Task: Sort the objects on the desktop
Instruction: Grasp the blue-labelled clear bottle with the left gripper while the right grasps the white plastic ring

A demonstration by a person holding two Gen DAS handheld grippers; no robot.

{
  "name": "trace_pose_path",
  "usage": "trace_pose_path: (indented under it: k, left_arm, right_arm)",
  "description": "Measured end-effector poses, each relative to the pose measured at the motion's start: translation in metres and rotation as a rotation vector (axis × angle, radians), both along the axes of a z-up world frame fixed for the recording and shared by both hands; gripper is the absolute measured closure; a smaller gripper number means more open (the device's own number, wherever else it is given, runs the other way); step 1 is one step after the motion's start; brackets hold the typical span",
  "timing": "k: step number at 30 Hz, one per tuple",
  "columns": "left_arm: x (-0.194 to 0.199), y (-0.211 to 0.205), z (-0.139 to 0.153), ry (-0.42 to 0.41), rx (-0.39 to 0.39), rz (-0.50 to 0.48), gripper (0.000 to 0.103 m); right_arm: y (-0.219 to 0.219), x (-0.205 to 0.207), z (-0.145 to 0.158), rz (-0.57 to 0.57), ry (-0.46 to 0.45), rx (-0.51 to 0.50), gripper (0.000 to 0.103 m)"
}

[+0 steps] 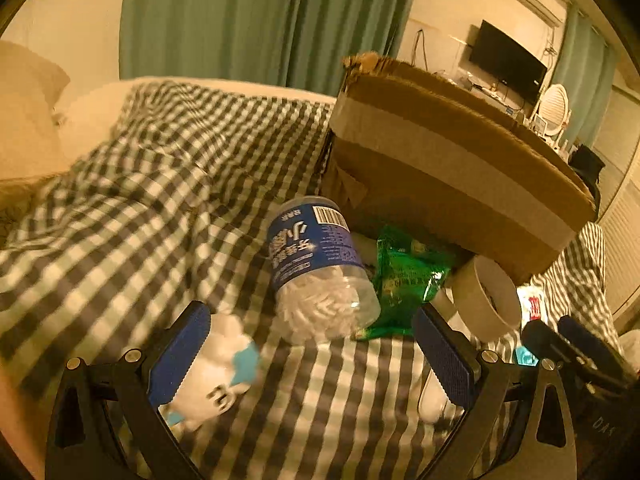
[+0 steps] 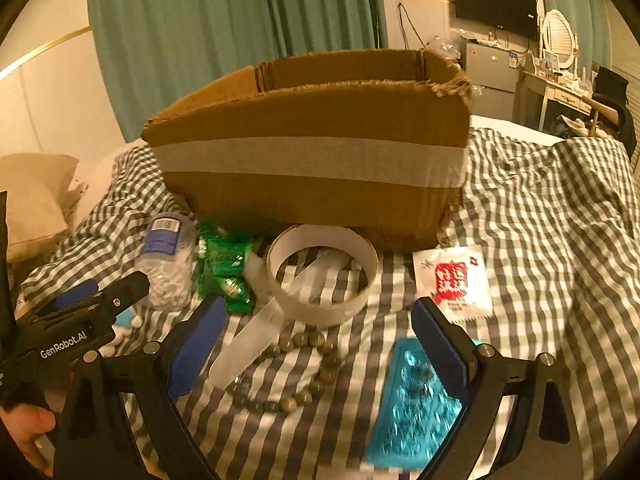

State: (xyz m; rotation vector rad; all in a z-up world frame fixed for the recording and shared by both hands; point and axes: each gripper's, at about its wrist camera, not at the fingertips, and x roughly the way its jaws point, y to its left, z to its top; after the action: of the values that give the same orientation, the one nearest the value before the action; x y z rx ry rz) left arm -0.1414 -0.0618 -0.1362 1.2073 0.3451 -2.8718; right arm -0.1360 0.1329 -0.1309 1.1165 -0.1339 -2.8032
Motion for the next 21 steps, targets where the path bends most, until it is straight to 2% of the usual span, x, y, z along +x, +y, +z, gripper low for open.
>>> trace_pose_path:
  k: [5,15,21]
  left_arm:
    - [-0.018,0.001,-0.008,-0.019,-0.006,0.023,0.0]
    - [-0.054,-0.005,-0.022,-0.062,0.065,0.079,0.0]
    - [-0.063,0.0,-0.029,-0.071,0.04,0.064,0.0]
  right_arm:
    - [0.001,-0.02,-0.013,-0.021,-0.038,-0.014,0.009]
    - [-0.002,-0.044,-0.031,-0.038,-0.093,-0.019,0.008]
    - [-0.008,-0.057,-0.039,-0.043,-0.114,-0.018,0.007]
